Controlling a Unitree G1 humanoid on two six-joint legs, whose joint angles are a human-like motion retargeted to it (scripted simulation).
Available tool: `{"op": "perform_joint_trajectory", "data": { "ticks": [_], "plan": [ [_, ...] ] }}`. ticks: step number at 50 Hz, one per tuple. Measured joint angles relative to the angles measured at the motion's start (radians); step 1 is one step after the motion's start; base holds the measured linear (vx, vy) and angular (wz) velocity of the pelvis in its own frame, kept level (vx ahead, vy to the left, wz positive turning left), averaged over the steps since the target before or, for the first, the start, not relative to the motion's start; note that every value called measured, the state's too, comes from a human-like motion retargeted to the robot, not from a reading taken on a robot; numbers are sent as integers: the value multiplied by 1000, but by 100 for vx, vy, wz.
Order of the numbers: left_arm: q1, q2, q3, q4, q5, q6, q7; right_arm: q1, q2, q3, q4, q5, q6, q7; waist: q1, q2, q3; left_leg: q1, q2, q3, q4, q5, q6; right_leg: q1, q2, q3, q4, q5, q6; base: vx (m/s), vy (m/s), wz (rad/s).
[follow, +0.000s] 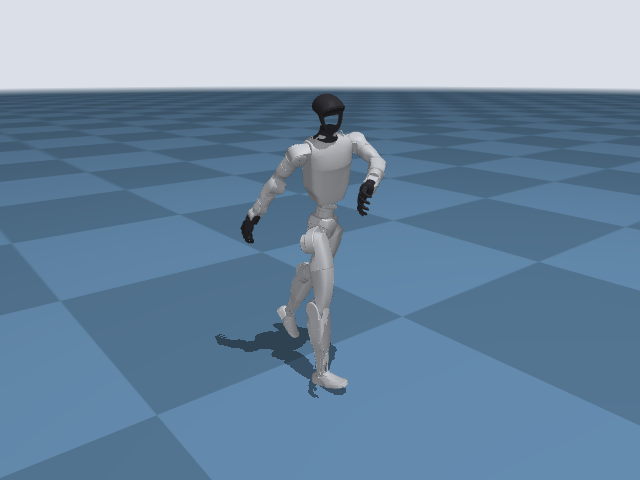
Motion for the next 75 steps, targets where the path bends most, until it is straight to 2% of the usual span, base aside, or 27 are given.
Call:
{"op": "perform_joint_trajectory", "data": {
  "ticks": [3, 6, 8, 10, 11, 15, 19, 22, 25, 27, 30, 33, 35, 37, 40, 43, 45, 50, 53, 55, 59, 63, 65, 67, 69, 72, 75],
  "plan": [
    [-2, -12, 25, -36, 50, -10, -22, 166, 14, -154, 165, 13, 20, 32, -32, -32, 15, 91, 13, 2, -2, 98, -16, 25, 17, 52, -42, -22, -5, 103, -66, 24],
    [102, 33, 54, -38, 106, 2, -39, 258, 28, -230, 175, 117, 28, 46, -7, -66, 71, 166, 17, 88, 47, 209, -9, 56, 53, 54, 79, 46, -116, 94, -70, -77],
    [241, 95, 113, -16, 176, 20, -53, 251, 34, -240, 149, 182, 26, 39, 24, -102, 141, 196, 14, 226, 151, 228, 37, 86, 81, 76, 228, -5, -167, 95, -65, -118],
    [440, 177, 218, 26, 254, 40, -84, 184, 34, -201, 129, 248, 11, -7, 50, -167, 205, 150, -3, 399, 409, 82, 139, 126, 80, 108, 402, -126, -156, 96, -58, -101],
    [568, 217, 296, 54, 267, 46, -101, 128, 33, -171, 127, 265, -9, -48, 64, -186, 212, 59, 3, 460, 610, -62, 196, 129, 80, 119, 470, -177, -140, 92, -53, -78],
    [1094, 350, 635, 201, 212, 81, -109, -179, 35, -82, 122, 246, -82, -257, 192, -177, 144, -379, 35, 601, 1210, -541, 378, 87, 133, 170, 590, -302, -101, 89, -42, -89],
    [1486, 536, 747, 387, 151, 35, -53, -450, 82, 22, -132, 358, -206, -455, 480, -239, 35, -656, -53, 692, 1233, -668, 462, 191, 148, 301, 427, -268, -81, 101, -25, -163],
    [1703, 738, 715, 469, 129, -71, -9, -536, 115, 114, -523, 505, -347, -480, 769, -368, -29, -744, -172, 720, 902, -570, 457, 291, 92, 447, 247, -104, -31, 113, -10, -227],
    [1934, 888, 809, 511, -42, -237, 13, -600, 108, 133, -867, 576, -417, -348, 1076, -484, -30, -670, -215, 741, 369, -384, 397, 391, 44, 583, 121, 156, 39, 127, 7, -273],
    [2113, 903, 949, 541, -267, -366, -5, -674, 58, 162, -999, 650, -438, -255, 1219, -499, -10, -608, -176, 794, 158, -339, 320, 491, 42, 619, 54, 311, 74, 134, 20, -229],
    [2366, 835, 1133, 576, -551, -506, -84, -821, -49, 269, -1096, 766, -464, -174, 1304, -499, 0, -567, -103, 863, 27, -346, 208, 623, 63, 586, -2, 481, 85, 130, 21, -112],
    [2497, 749, 1183, 580, -642, -526, -160, -912, -93, 337, -1126, 833, -469, -136, 1283, -495, -7, -546, -94, 838, 33, -314, 206, 719, 65, 515, -11, 619, 85, 120, 41, 15],
    [2499, 712, 1165, 576, -603, -484, -179, -903, -78, 321, -1130, 873, -459, -114, 1248, -492, 9, -517, -154, 788, 90, -315, 275, 778, 22, 431, 16, 637, 85, 113, 64, 104],
    [2382, 694, 1125, 596, -479, -410, -180, -835, -19, 260, -1114, 873, -451, -84, 1226, -465, 46, -470, -172, 725, 191, -390, 333, 757, 6, 263, 214, 448, 7, 108, 46, 125],
    [2049, 655, 990, 651, -338, -240, -159, -708, 86, 174, -1020, 767, -404, -150, 1213, -476, 98, -470, -214, 669, 359, -557, 369, 483, -84, 159, 775, 81, -93, 98, 27, 115],
    [1644, 554, 828, 673, -258, -32, -121, -590, 161, 150, -805, 558, -257, -288, 1142, -477, 138, -415, -248, 625, 401, -631, 321, 240, -104, 187, 1062, -104, -164, 96, 14, 131],
    [1397, 464, 734, 655, -168, 73, -106, -501, 191, 156, -627, 396, -148, -299, 1038, -455, 129, -358, -244, 572, 377, -627, 281, 105, -69, 199, 1119, -160, -180, 98, 5, 179],
    [931, 322, 544, 393, 100, 131, -44, -216, 165, 50, -257, 106, -78, -144, 602, -318, -5, -248, -146, 352, 240, -445, 186, -92, 3, 126, 774, -103, -158, 104, -11, 241],
    [705, 295, 507, 146, 103, 100, -11, -30, 66, -107, -129, 66, -57, -109, 367, -232, -60, -179, -82, 248, 149, -248, 113, -39, -12, 34, 293, -15, -118, 115, -38, 228],
    [554, 269, 471, 23, 77, 97, -11, 82, -4, -191, -47, 67, -18, -89, 252, -200, -58, -96, -40, 205, 88, -126, 69, 17, -19, -2, 45, 1, -50, 123, -56, 165],
    [281, 215, 326, -108, 100, 77, -6, 279, -96, -265, 109, 100, -4, -27, 178, -169, -51, 49, 54, 156, 38, 25, 28, 35, 27, 98, -70, -60, -5, 119, -67, 36],
    [244, 200, 333, -190, 135, 65, 10, 376, -143, -327, 175, 146, -27, -8, 218, -176, -22, 167, 69, 107, 84, 177, 23, 74, 77, 103, 58, 41, -78, 112, -66, -96],
    [337, 227, 397, -214, 176, 97, 13, 337, -154, -365, 177, 174, -22, -28, 229, -184, 43, 202, 74, 162, 173, 234, 28, 114, 120, 123, 180, 5, -112, 111, -59, -109],
    [507, 281, 464, -204, 226, 114, -25, 237, -164, -329, 168, 261, -18, -68, 231, -214, 104, 155, 73, 301, 423, 128, 119, 165, 137, 140, 339, -100, -126, 109, -55, -94],
    [714, 337, 529, -148, 262, 116, -79, 80, -161, -274, 160, 335, -24, -132, 239, -230, 126, -17, 88, 414, 794, -121, 245, 183, 152, 155, 465, -194, -122, 101, -46, -77],
    [1042, 382, 599, 43, 268, 88, -152, -204, -114, -169, 123, 355, -62, -225, 320, -216, 80, -326, 79, 488, 1188, -460, 375, 168, 186, 198, 537, -271, -114, 96, -32, -103],
    [1340, 414, 619, 327, 196, 40, -193, -498, -23, 53, 49, 342, -126, -284, 498, -251, 0, -559, -21, 560, 1261, -627, 423, 206, 185, 302, 471, -276, -94, 104, -17, -171]
  ]
}}
